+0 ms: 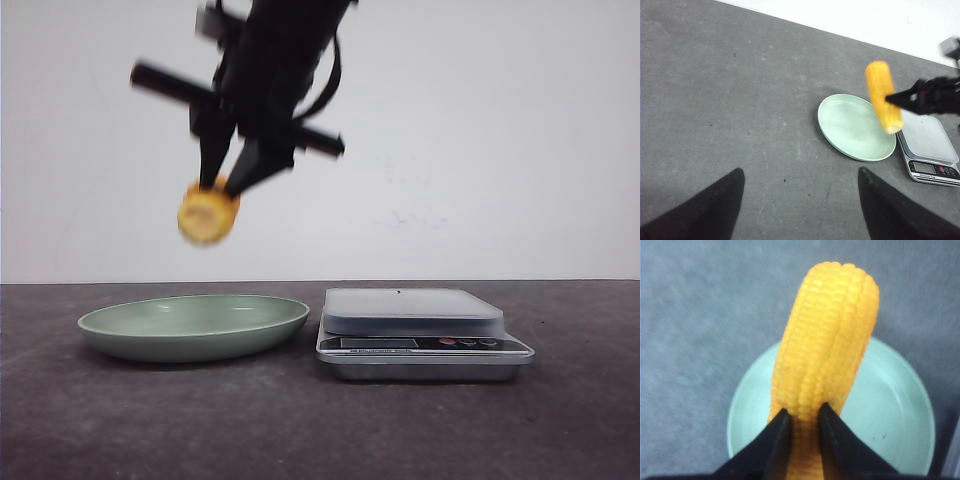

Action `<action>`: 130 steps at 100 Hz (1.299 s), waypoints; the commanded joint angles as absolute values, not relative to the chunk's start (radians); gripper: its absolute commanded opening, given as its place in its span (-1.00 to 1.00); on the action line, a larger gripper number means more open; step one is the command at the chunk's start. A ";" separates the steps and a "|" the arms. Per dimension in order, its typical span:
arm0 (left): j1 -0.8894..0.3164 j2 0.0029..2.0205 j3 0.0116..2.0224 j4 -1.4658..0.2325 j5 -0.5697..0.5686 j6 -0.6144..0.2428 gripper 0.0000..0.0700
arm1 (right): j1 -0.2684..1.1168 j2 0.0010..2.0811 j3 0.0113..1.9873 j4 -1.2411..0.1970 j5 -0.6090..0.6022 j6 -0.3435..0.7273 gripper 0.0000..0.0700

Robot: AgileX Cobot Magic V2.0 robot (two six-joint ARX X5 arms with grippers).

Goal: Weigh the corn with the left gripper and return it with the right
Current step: 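Lift the corn with the right gripper and carry it toward the plate, then lower the corn onto the green plate and release it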

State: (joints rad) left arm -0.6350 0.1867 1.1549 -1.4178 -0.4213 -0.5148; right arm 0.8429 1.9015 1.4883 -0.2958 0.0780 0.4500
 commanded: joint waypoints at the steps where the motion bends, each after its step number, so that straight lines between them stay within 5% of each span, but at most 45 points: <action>1: -0.639 0.187 1.166 -1.414 -0.427 -0.517 0.24 | 0.852 1.944 1.516 -0.284 0.080 0.485 -1.00; 41: -0.639 0.187 1.166 -1.422 -0.428 -0.517 0.24 | 0.836 2.041 1.516 -0.268 0.089 0.521 -0.93; 48: -0.639 0.187 1.166 -1.421 -0.429 -0.517 0.24 | 0.835 2.041 1.516 -0.258 0.090 0.515 -0.52; 58: -0.639 0.187 1.166 -1.420 -0.429 -0.517 0.24 | 0.834 2.041 1.516 -0.225 0.078 0.513 0.49; 63: -0.639 0.187 1.166 -1.420 -0.429 -0.517 0.24 | 0.834 2.040 1.516 -0.212 0.068 0.512 0.72; 92: -0.639 0.187 1.166 -1.421 -0.429 -0.516 0.24 | 0.803 1.912 1.521 -0.298 0.028 0.424 0.71; 130: -0.639 0.187 1.166 -1.414 -0.429 -0.516 0.24 | 0.729 1.328 1.521 -0.555 0.186 0.204 0.71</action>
State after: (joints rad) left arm -0.6350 0.1867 1.1545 -1.4178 -0.4229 -0.5163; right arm 0.7235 1.4269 1.4990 -0.5159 0.1680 0.2638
